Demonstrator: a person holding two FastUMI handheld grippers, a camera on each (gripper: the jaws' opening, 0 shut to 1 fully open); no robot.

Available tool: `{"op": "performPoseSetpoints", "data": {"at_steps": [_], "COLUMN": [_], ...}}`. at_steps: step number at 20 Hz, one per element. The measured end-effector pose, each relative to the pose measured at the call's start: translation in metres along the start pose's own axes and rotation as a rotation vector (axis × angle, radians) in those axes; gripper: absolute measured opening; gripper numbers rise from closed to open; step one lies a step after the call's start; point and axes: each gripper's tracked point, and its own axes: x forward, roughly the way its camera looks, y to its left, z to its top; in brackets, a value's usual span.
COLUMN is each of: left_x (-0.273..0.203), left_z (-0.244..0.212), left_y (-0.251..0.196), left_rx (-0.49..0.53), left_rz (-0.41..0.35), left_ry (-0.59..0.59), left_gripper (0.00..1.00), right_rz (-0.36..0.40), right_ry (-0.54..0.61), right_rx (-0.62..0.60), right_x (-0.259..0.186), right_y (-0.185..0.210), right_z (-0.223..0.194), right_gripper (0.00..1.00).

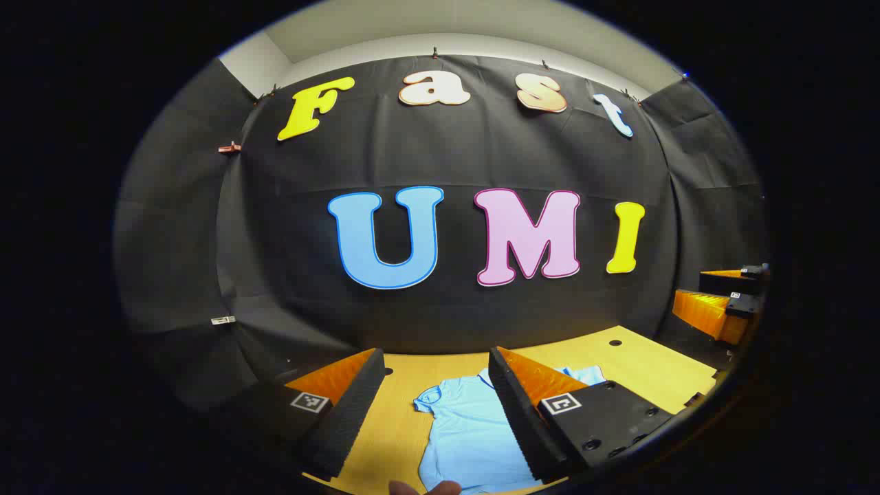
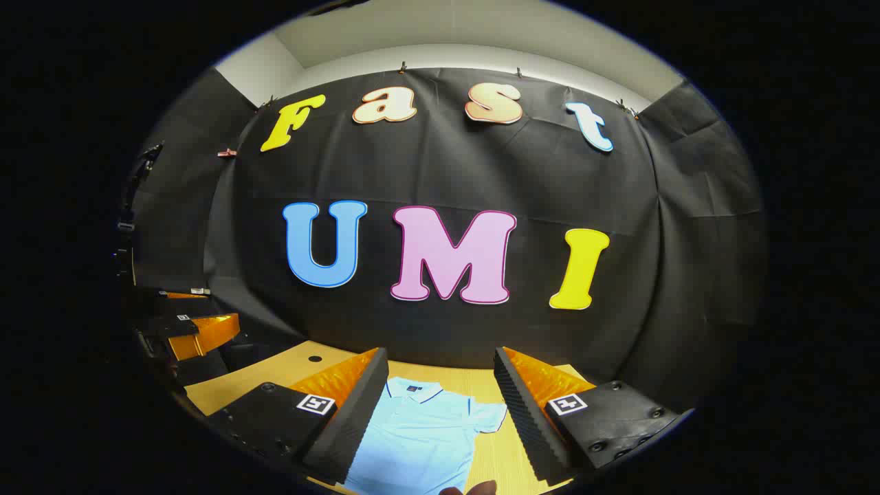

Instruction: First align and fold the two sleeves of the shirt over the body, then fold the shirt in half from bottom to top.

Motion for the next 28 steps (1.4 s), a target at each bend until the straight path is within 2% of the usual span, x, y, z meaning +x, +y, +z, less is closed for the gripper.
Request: {"op": "performPoseSetpoints", "data": {"at_steps": [19, 22, 25, 28], "left_x": [0.019, 0.021, 0.023, 0.029], "left_z": [-0.006, -0.006, -0.011, -0.016], "left_y": [-0.017, -0.020, -0.027, -0.036], "left_rx": [0.033, 0.038, 0.045, 0.048], "left_rz": [-0.029, -0.032, -0.035, -0.037], "left_ry": [0.012, 0.018, 0.026, 0.041], "left_gripper": [0.96, 0.96, 0.96, 0.96], "right_rz": [0.019, 0.027, 0.001, -0.042], "right_ry": [0.029, 0.090, 0.181, 0.286], "right_rx": [0.000, 0.019, 0.076, 0.103], "right_x": [0.024, 0.047, 0.085, 0.132], "right_y": [-0.005, -0.016, -0.042, -0.078], "right_z": [-0.014, -0.040, -0.079, -0.141], "right_gripper": [0.96, 0.96, 0.96, 0.96]}}
